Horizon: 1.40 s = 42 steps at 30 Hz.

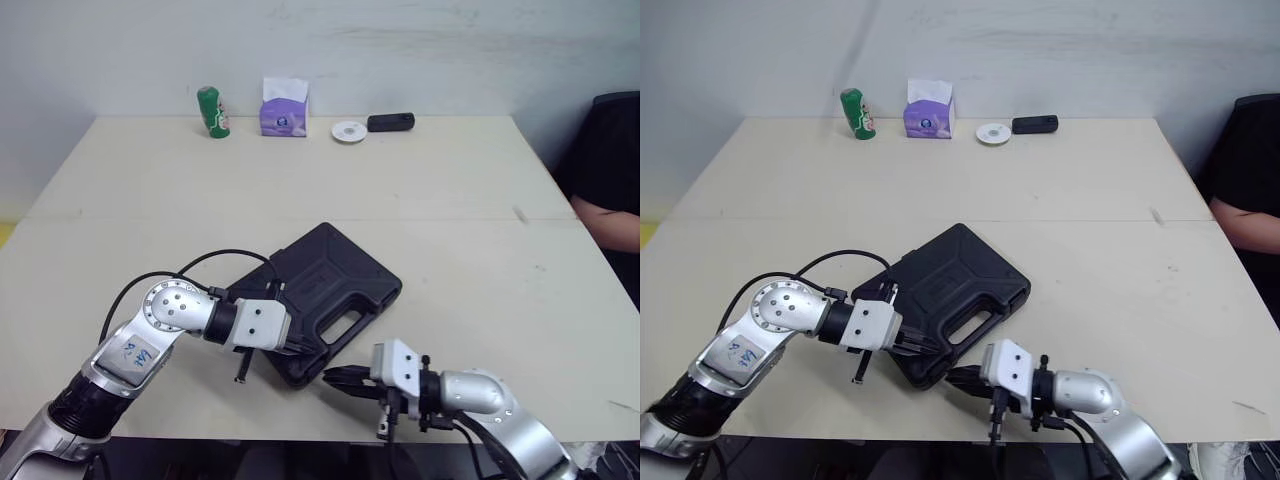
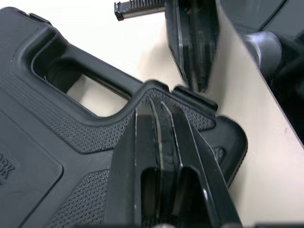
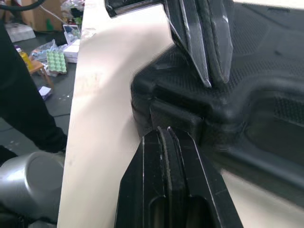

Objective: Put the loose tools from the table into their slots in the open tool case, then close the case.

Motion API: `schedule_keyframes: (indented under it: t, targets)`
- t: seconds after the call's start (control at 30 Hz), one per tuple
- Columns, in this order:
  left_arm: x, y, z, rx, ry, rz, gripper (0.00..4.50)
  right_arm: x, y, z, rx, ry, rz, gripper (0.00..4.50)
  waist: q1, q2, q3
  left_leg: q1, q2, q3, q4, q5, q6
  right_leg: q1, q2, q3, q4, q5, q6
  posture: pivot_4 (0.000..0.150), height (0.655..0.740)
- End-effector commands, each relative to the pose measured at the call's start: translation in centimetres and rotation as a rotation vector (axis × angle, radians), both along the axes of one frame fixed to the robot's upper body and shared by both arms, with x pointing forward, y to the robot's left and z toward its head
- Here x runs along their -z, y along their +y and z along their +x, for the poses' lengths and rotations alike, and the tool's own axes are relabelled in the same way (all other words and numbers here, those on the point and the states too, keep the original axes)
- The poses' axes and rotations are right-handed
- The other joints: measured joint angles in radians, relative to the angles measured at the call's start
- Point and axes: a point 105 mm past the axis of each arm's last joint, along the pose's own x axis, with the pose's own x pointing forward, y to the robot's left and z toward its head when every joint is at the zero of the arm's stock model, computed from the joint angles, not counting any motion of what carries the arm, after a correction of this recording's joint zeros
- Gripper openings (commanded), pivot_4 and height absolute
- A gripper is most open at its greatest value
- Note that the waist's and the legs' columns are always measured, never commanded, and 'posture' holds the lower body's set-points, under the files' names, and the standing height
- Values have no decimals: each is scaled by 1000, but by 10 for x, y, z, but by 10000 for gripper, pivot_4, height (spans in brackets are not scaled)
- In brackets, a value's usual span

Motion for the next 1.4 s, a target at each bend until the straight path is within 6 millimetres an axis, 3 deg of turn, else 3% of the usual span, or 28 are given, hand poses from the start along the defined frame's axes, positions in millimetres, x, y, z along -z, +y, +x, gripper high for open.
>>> schedule_keyframes:
  t: [0.03,0.17,0.27,0.43,0.57,0.67,0.8,0.93,1.0,1.13,1.4]
  targets:
    - [9,17,11,-125,129,-64,147,-19,-14,-7,-19,-47,15,0,0,1,1,-2,0,0,0,0,0,-4,0,0,0,5,9,1500,7400]
    - [-26,33,21,-165,121,-224,147,-23,-49,-7,29,-68,-71,0,1,-2,18,-9,0,-1,0,1,0,-11,0,-2,1,7,13,1500,7400]
    - [-38,50,29,-233,96,-243,147,-29,-76,3,97,-99,-120,0,-2,-4,25,-13,-1,-1,1,1,0,-15,0,-3,1,7,14,1500,7400]
    - [-48,82,42,-400,42,-266,147,-38,-117,22,203,-146,-189,0,0,-5,29,-22,-1,-1,10,3,-3,-18,1,-4,1,8,16,1500,7400]
    - [-42,115,42,-533,10,-236,147,-43,-145,34,268,-184,-229,0,-2,-7,31,-22,-1,0,12,2,-2,-18,1,-4,1,9,17,1500,7400]
    - [-39,148,33,-675,15,-234,9471,-50,-174,39,355,-215,-256,0,-1,-10,34,-22,-1,0,12,2,-1,-18,1,-4,2,9,17,1500,7400]
    - [-28,193,7,-845,26,-227,26491,-61,-212,37,456,-264,-318,13316,-2,-8,37,-21,-1,0,11,0,2,-18,1,-3,2,9,17,1500,7400]
    - [-13,243,-13,-1064,16,-152,44934,-84,-244,43,541,-329,-372,33884,-2,-8,39,-20,-1,0,11,-1,2,-18,0,-3,2,9,17,1500,7400]
    - [-11,256,-16,-1121,-15,-137,45000,-93,-251,48,552,-358,-393,44099,-1,-8,40,-20,-1,0,11,-1,2,-18,0,-3,3,9,17,1500,7400]
    - [-6,272,-12,-1195,-81,-120,45000,-116,-254,64,553,-432,-421,44664,-1,-4,42,-21,-1,1,10,-1,2,-20,-1,-2,3,10,15,1500,7400]
    - [1,269,-5,-1188,-148,-116,45000,-119,-245,74,529,-458,-420,44664,-2,-4,42,-25,-1,4,11,2,-3,-26,-1,-5,7,10,15,1500,7400]
